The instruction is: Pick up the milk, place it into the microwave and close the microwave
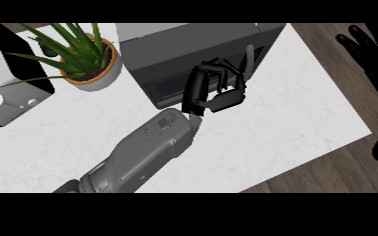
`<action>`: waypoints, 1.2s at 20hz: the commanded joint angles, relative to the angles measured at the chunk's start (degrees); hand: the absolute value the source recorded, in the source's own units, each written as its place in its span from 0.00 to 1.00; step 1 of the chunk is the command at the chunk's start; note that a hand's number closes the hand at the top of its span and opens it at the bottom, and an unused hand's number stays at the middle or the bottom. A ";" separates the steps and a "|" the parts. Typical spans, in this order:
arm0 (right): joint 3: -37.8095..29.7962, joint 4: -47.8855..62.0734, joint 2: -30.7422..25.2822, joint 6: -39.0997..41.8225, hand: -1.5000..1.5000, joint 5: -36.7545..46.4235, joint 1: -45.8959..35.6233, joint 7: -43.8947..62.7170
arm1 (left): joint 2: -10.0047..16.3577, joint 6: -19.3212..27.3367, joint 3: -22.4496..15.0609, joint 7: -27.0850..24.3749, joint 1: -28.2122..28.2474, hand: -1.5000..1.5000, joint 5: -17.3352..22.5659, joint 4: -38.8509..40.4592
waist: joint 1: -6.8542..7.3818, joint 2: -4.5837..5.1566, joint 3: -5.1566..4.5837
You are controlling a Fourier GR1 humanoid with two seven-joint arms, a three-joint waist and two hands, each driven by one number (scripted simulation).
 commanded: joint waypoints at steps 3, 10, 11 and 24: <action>-0.22 0.36 -0.77 1.03 0.00 -2.04 -0.62 0.95 | 0.03 -1.41 2.02 -2.08 -3.27 1.00 2.03 4.94 | -0.46 1.12 0.01; -1.28 0.63 -2.76 1.56 0.00 -4.39 -1.19 2.41 | 0.03 -0.98 1.92 -3.98 -3.82 1.00 4.19 5.59 | -1.29 0.83 0.01; -1.35 0.31 -2.66 1.78 0.00 -4.65 -1.01 2.17 | 0.03 -1.13 2.27 -4.85 -3.62 1.00 4.26 5.93 | -1.25 0.82 0.01; -1.82 1.06 -4.55 1.83 0.00 -7.07 -2.45 4.38 | 0.03 -1.45 1.26 -7.47 -4.87 1.00 7.28 6.90 | -1.18 1.28 0.07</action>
